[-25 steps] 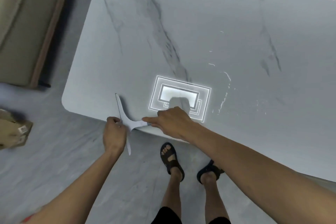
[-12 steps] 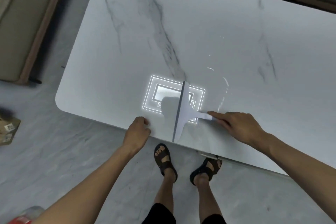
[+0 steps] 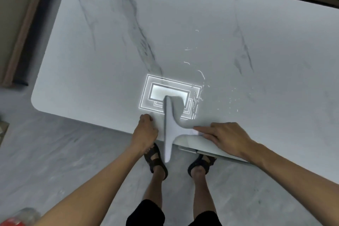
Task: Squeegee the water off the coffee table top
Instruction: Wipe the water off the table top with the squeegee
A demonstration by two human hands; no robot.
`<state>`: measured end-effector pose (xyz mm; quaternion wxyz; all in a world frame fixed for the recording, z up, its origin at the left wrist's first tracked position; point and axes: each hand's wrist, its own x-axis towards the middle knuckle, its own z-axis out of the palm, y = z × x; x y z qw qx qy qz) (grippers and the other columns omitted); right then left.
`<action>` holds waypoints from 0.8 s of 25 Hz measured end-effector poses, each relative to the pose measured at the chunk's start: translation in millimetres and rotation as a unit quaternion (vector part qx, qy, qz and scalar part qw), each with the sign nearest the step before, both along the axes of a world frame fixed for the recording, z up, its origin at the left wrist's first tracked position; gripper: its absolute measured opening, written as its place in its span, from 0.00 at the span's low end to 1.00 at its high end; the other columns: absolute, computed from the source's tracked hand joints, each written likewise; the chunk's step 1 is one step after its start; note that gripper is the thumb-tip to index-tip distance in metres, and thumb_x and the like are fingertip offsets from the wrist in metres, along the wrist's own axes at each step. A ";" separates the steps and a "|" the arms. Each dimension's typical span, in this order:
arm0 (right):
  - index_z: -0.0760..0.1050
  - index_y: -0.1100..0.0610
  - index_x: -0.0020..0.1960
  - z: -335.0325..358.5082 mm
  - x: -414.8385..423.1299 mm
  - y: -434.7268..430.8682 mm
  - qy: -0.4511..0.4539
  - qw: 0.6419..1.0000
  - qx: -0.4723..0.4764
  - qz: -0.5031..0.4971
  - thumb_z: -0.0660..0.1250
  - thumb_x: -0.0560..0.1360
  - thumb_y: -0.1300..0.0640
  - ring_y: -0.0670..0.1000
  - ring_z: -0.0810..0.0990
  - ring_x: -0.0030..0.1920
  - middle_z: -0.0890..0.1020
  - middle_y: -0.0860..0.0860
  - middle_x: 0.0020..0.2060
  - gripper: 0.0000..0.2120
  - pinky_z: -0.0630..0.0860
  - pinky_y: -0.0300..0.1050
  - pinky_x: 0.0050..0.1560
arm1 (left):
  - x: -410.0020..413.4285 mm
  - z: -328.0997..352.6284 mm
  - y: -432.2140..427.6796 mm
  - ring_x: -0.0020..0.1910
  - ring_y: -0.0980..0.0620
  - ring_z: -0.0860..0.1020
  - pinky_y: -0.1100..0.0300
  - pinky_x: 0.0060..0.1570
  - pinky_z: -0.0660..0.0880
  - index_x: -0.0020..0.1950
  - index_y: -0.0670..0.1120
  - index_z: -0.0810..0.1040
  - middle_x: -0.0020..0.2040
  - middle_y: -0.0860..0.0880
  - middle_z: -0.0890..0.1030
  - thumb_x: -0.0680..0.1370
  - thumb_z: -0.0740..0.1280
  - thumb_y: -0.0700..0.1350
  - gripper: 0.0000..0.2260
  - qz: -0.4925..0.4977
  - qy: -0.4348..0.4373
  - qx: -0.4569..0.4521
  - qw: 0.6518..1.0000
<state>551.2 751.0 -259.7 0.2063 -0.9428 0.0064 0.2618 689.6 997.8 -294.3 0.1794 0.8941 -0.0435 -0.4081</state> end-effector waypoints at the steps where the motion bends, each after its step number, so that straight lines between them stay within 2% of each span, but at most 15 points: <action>1: 0.60 0.30 0.70 -10.8 7.0 10.9 -0.006 1.000 0.007 0.025 0.45 0.80 0.38 0.51 0.79 0.44 0.78 0.44 0.43 0.19 0.69 0.44 0.38 | -5.7 0.6 -3.1 0.47 0.43 0.77 0.53 0.44 0.72 0.59 0.43 0.67 0.55 0.43 0.76 0.76 0.58 0.37 0.12 0.028 0.011 0.000 1.000; 3: 0.60 0.31 0.70 -28.4 15.4 15.9 -0.010 0.999 0.011 0.051 0.45 0.80 0.39 0.52 0.79 0.44 0.78 0.47 0.42 0.19 0.71 0.45 0.39 | -17.8 0.5 -11.5 0.46 0.44 0.77 0.52 0.44 0.73 0.54 0.45 0.67 0.53 0.44 0.76 0.75 0.57 0.39 0.08 0.061 0.024 0.005 0.998; 5: 0.60 0.30 0.69 -38.3 14.2 -1.4 -0.020 0.999 0.013 0.043 0.46 0.80 0.39 0.52 0.79 0.44 0.77 0.47 0.41 0.19 0.69 0.45 0.39 | -31.2 -1.5 -21.6 0.50 0.42 0.77 0.50 0.46 0.75 0.51 0.44 0.68 0.54 0.43 0.73 0.74 0.59 0.38 0.06 0.043 0.026 0.011 0.999; 6: 0.60 0.29 0.69 -40.5 9.7 -16.0 -0.027 0.999 0.008 0.036 0.46 0.80 0.38 0.52 0.79 0.43 0.77 0.46 0.40 0.18 0.67 0.44 0.38 | -37.8 -5.9 -27.0 0.56 0.40 0.75 0.49 0.52 0.75 0.53 0.42 0.69 0.58 0.41 0.71 0.73 0.60 0.37 0.09 0.010 0.026 0.019 0.999; 8: 0.61 0.28 0.68 -40.0 -2.8 -52.2 -0.034 0.999 -0.002 0.022 0.47 0.80 0.38 0.51 0.80 0.43 0.77 0.44 0.39 0.17 0.66 0.43 0.38 | -49.3 -15.9 -38.6 0.67 0.33 0.65 0.44 0.63 0.71 0.62 0.39 0.67 0.67 0.35 0.64 0.72 0.62 0.36 0.19 -0.051 0.048 0.060 0.996; 10: 0.62 0.28 0.67 -34.7 -18.3 -91.2 -0.034 0.999 -0.007 0.004 0.49 0.80 0.38 0.50 0.80 0.43 0.74 0.43 0.37 0.17 0.65 0.42 0.37 | -52.0 -22.4 -49.5 0.71 0.29 0.56 0.42 0.66 0.68 0.65 0.40 0.65 0.70 0.29 0.58 0.70 0.61 0.38 0.22 -0.050 0.072 0.094 0.992; 12: 0.62 0.28 0.68 -26.3 -36.1 -130.3 -0.027 0.999 -0.028 -0.007 0.49 0.80 0.38 0.48 0.80 0.43 0.75 0.42 0.37 0.17 0.65 0.41 0.36 | -49.2 -23.1 -60.2 0.72 0.30 0.55 0.43 0.67 0.68 0.64 0.42 0.64 0.70 0.28 0.56 0.70 0.61 0.40 0.22 -0.013 0.089 0.108 0.990; 14: 0.61 0.28 0.68 -18.6 -53.9 -166.5 -0.025 0.998 -0.054 -0.017 0.48 0.79 0.39 0.48 0.80 0.43 0.77 0.42 0.38 0.18 0.65 0.41 0.36 | -47.5 -21.5 -70.2 0.70 0.31 0.59 0.44 0.66 0.69 0.61 0.43 0.65 0.69 0.32 0.58 0.71 0.61 0.40 0.18 0.013 0.089 0.109 0.990; 16: 0.60 0.28 0.69 -9.1 -67.8 -193.5 -0.013 0.996 -0.082 -0.028 0.47 0.79 0.40 0.48 0.80 0.44 0.78 0.42 0.39 0.19 0.65 0.41 0.36 | -50.3 -18.5 -81.9 0.66 0.34 0.64 0.49 0.59 0.71 0.55 0.45 0.64 0.63 0.37 0.63 0.71 0.61 0.39 0.14 0.016 0.081 0.105 0.991; 18: 0.60 0.27 0.68 1.5 -74.6 -207.4 -0.003 0.994 -0.103 -0.033 0.44 0.78 0.39 0.47 0.80 0.44 0.78 0.41 0.40 0.20 0.66 0.41 0.36 | -55.0 -17.7 -93.3 0.64 0.34 0.67 0.54 0.51 0.69 0.56 0.45 0.65 0.62 0.38 0.63 0.71 0.61 0.38 0.14 0.008 0.084 0.099 0.991; 20: 0.59 0.26 0.68 10.2 -70.9 -206.2 0.004 0.996 -0.090 -0.024 0.39 0.76 0.37 0.46 0.80 0.44 0.77 0.41 0.39 0.23 0.66 0.42 0.36 | -55.7 -16.6 -99.8 0.60 0.36 0.69 0.57 0.48 0.66 0.58 0.44 0.66 0.63 0.37 0.65 0.72 0.61 0.38 0.15 0.010 0.087 0.091 0.992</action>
